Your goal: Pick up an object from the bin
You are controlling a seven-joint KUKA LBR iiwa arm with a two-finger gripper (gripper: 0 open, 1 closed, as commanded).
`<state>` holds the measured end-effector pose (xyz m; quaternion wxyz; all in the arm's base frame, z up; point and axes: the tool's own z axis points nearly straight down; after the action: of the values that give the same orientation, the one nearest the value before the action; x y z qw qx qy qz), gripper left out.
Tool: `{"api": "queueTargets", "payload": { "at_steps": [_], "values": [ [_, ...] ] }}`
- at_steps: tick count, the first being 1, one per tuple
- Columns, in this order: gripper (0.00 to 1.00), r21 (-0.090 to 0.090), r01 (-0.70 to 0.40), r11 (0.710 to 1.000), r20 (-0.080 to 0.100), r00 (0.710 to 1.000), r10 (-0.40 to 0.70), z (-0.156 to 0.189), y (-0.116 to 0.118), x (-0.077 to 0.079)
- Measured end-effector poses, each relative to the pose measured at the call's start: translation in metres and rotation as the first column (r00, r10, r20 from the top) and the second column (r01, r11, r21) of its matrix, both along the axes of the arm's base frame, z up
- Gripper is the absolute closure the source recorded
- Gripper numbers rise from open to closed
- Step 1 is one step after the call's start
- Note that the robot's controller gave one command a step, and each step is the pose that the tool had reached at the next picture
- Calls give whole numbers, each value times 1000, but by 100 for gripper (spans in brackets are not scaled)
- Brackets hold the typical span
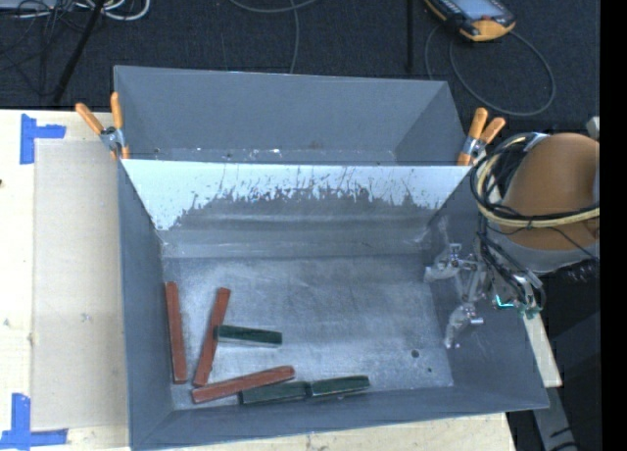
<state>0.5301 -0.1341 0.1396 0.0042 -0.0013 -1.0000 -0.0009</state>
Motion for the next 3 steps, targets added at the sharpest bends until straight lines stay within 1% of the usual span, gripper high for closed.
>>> {"api": "queueTargets", "payload": {
  "at_steps": [1, 2, 3],
  "values": [
    [0, -1, -3, 1000, 7, 1000, 3, 4, 0, 2],
    [0, -4, -49, 999, 14, 999, 49, -13, 7, 3],
    [0, 1, -44, 999, 5, 999, 44, -45, 11, -4]
  ]
}}
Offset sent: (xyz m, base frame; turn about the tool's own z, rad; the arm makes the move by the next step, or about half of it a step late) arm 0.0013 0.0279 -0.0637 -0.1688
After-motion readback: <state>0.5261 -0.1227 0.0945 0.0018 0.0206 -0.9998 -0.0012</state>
